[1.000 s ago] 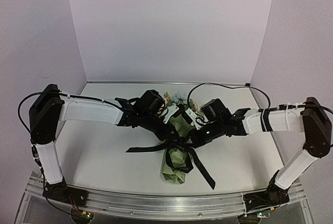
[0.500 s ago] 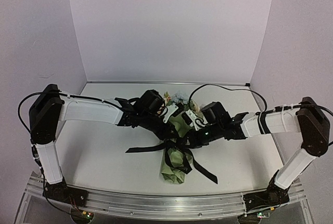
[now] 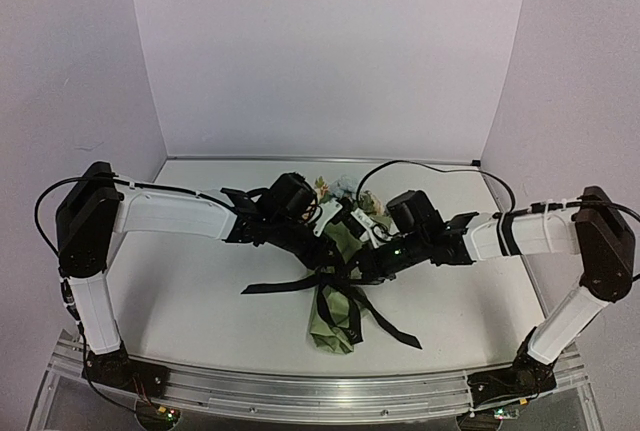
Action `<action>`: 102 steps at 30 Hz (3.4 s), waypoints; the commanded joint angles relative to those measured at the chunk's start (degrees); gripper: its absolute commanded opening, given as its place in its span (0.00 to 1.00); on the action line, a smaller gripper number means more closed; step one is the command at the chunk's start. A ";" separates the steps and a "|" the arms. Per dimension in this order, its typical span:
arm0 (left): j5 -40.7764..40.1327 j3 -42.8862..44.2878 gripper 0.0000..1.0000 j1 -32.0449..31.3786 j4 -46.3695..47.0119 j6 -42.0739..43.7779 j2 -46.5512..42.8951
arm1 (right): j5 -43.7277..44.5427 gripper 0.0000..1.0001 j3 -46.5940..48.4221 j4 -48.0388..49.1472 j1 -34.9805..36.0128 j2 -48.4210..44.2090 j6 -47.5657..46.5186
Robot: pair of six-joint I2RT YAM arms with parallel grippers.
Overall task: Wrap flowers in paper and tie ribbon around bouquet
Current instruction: Cross the half-tied ribbon over the folded bouquet.
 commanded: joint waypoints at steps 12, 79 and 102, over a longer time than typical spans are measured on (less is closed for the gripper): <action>3.32 0.39 0.00 0.24 3.06 1.00 -2.87 | -3.67 0.00 7.63 1.84 -4.65 9.68 7.04; -5.16 5.51 0.17 1.09 -7.86 1.56 3.15 | 3.44 0.00 4.86 8.61 -4.77 12.86 9.52; -2.18 6.74 0.38 0.95 -5.66 1.84 5.68 | -0.25 0.00 6.69 9.81 -4.75 13.91 10.30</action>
